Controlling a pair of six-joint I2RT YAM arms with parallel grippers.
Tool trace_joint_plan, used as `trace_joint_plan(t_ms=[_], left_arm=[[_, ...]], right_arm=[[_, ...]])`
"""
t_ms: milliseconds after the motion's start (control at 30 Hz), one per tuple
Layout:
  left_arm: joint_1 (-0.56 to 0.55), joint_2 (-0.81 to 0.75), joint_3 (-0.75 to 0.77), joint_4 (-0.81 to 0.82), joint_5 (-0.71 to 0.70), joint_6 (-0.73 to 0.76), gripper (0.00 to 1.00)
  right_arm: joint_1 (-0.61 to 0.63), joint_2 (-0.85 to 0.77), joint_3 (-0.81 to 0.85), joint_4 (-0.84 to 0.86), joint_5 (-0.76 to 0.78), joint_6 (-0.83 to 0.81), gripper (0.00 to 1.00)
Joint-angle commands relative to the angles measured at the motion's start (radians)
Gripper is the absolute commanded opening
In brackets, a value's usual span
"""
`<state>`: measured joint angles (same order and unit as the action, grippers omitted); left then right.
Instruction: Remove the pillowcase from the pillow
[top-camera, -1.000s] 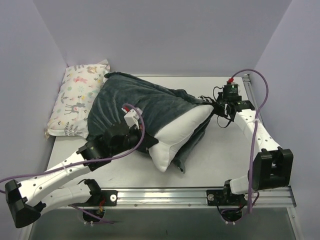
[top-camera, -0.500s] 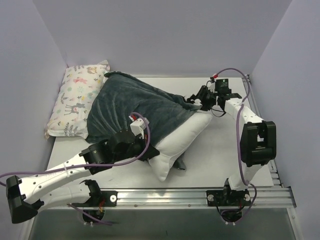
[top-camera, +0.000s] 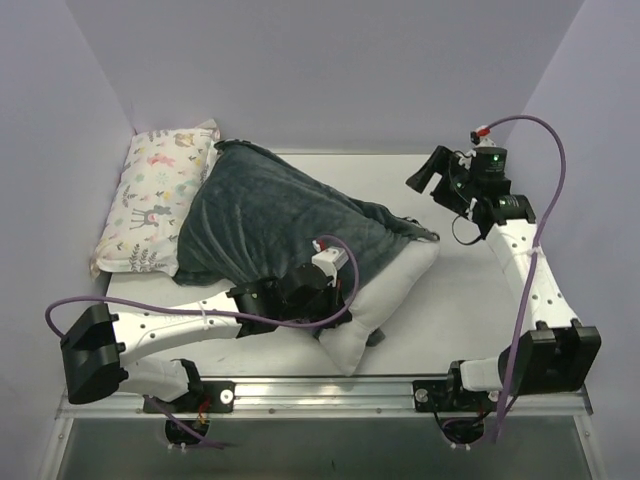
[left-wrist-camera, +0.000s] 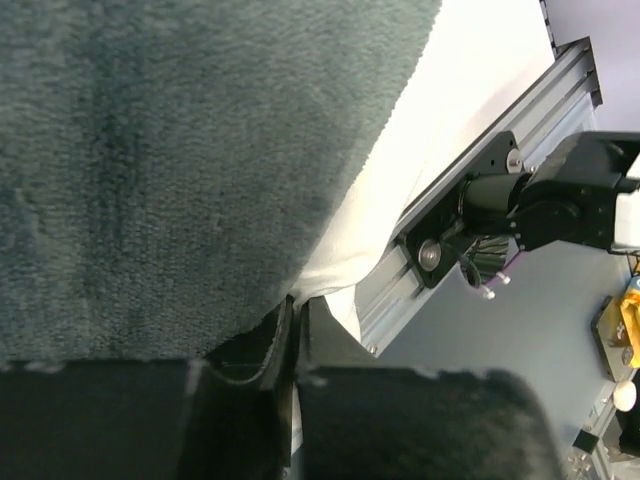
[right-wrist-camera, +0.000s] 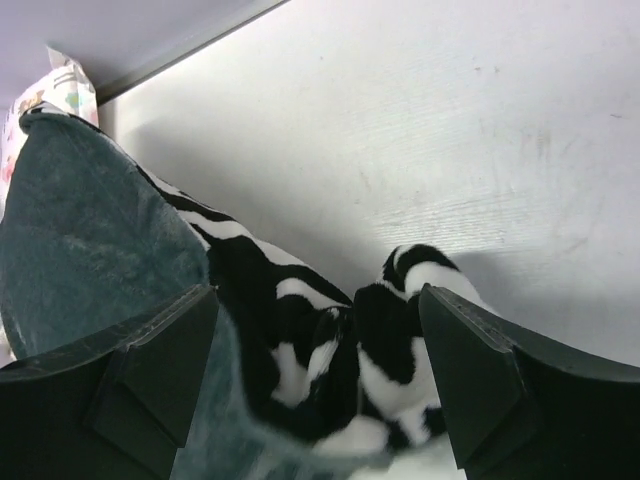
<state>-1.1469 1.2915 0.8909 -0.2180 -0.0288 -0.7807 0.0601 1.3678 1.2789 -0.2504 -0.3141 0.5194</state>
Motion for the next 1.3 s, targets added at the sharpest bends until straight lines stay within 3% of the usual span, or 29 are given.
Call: trace_joint_plan(t_ms=[0, 100, 133, 233, 333, 433, 500, 667, 833, 1033, 1167, 1233, 1267], left_arm=[[-0.007, 0.061, 0.065, 0.054, -0.039, 0.027, 0.08], [-0.007, 0.107, 0.112, 0.092, -0.039, 0.044, 0.25], [-0.007, 0.118, 0.147, 0.098, -0.028, 0.049, 0.37], [-0.007, 0.140, 0.198, 0.127, 0.004, 0.089, 0.61], [-0.007, 0.129, 0.247, 0.170, 0.024, 0.124, 0.71], [-0.001, 0.104, 0.325, 0.128, -0.025, 0.152, 0.74], [0.015, 0.089, 0.396, 0.040, -0.149, 0.164, 0.76], [0.133, 0.127, 0.529, -0.176, -0.339, 0.190, 0.83], [0.306, 0.241, 0.592, -0.181, -0.174, 0.300, 0.86], [0.371, 0.419, 0.674, -0.150, -0.010, 0.360, 0.86], [0.384, 0.483, 0.698, -0.156, 0.004, 0.359, 0.86], [0.395, 0.494, 0.695, -0.159, -0.002, 0.348, 0.83], [0.400, 0.497, 0.695, -0.162, -0.003, 0.342, 0.76]], right_arm=[[-0.009, -0.081, -0.036, -0.082, 0.076, -0.002, 0.84], [-0.008, -0.212, -0.130, -0.105, 0.096, 0.010, 0.87], [-0.009, -0.280, -0.180, -0.105, 0.096, 0.013, 0.87], [-0.008, -0.396, -0.283, -0.110, 0.071, 0.036, 0.88], [-0.005, -0.499, -0.374, -0.113, 0.050, 0.056, 0.89], [-0.003, -0.597, -0.492, -0.112, 0.037, 0.077, 0.90], [0.003, -0.630, -0.571, -0.098, 0.020, 0.096, 0.92], [0.052, -0.677, -0.670, 0.037, -0.075, 0.166, 0.94], [0.173, -0.720, -0.678, 0.069, 0.026, 0.215, 0.96], [0.221, -0.681, -0.745, 0.192, -0.032, 0.283, 1.00], [0.236, -0.639, -0.815, 0.266, -0.017, 0.300, 1.00], [0.236, -0.605, -0.834, 0.315, -0.016, 0.303, 1.00], [0.236, -0.595, -0.843, 0.336, -0.017, 0.313, 1.00]])
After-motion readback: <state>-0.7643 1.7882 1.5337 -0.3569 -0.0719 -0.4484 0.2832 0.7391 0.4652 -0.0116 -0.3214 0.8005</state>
